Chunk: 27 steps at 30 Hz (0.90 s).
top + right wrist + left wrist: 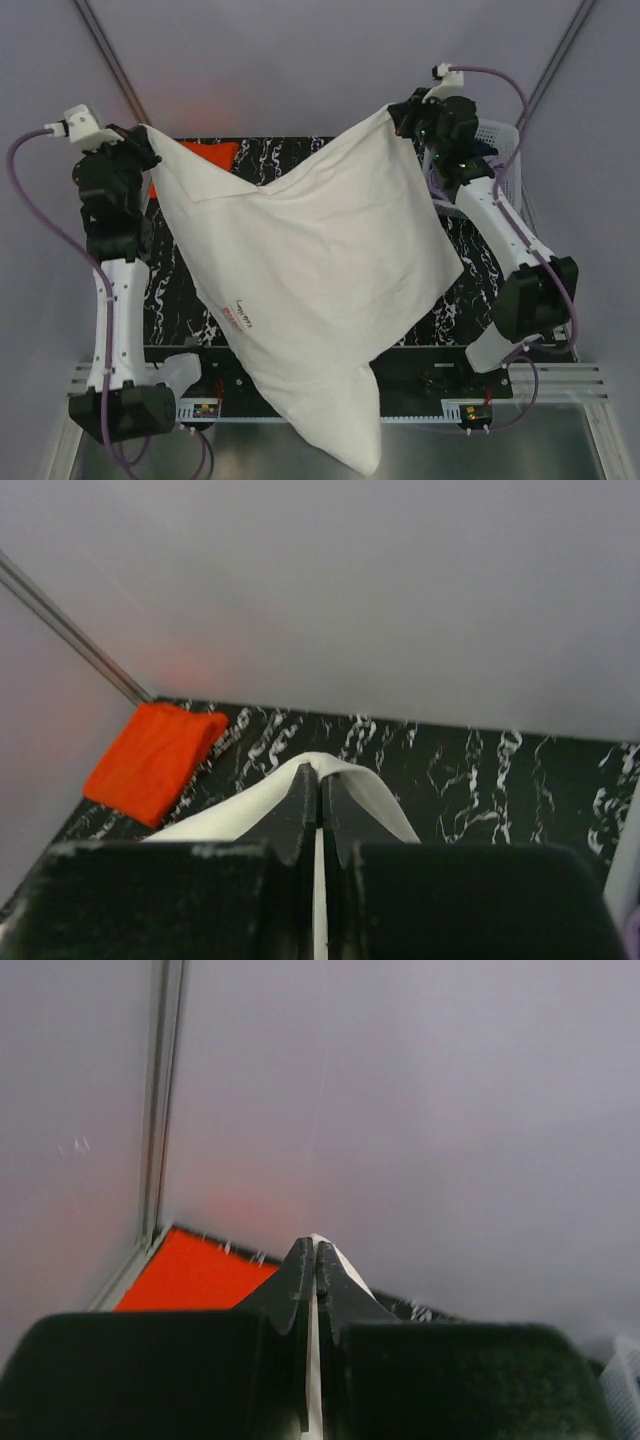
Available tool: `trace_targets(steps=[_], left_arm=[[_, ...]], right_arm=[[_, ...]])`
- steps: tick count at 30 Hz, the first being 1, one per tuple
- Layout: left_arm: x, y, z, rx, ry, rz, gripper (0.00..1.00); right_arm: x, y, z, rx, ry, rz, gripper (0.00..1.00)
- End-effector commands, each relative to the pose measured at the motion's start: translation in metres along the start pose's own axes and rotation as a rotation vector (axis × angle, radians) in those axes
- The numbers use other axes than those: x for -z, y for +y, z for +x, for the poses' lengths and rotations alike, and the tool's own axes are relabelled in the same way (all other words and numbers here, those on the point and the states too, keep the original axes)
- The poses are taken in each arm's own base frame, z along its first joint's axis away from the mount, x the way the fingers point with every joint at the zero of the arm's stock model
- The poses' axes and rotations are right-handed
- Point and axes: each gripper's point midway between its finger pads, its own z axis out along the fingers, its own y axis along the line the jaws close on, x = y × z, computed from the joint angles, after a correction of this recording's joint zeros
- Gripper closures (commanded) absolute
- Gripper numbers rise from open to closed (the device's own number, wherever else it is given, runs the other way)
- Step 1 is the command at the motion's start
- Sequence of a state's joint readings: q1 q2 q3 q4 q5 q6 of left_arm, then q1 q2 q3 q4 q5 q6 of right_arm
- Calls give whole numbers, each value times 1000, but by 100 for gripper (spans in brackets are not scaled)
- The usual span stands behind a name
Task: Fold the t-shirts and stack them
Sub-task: Flatten the tshirt out
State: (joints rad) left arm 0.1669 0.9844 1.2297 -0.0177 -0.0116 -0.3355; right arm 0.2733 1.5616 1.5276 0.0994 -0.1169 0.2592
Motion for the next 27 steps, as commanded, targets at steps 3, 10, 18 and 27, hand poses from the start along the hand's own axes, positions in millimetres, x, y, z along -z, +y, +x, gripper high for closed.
trace_targets(steps=[3, 10, 18, 27], left_arm=[[-59, 40, 68, -78, 60, -88, 100], [-114, 87, 172, -122, 273, -172, 100], [-144, 99, 225, -96, 386, -167, 100], [-126, 81, 208, 50, 422, -181, 100]], right_arm=[[-63, -7, 34, -45, -44, -75, 100], [-138, -46, 133, -74, 81, -48, 100], [-191, -76, 193, -89, 126, -29, 100], [-212, -106, 205, -190, 136, 47, 100]])
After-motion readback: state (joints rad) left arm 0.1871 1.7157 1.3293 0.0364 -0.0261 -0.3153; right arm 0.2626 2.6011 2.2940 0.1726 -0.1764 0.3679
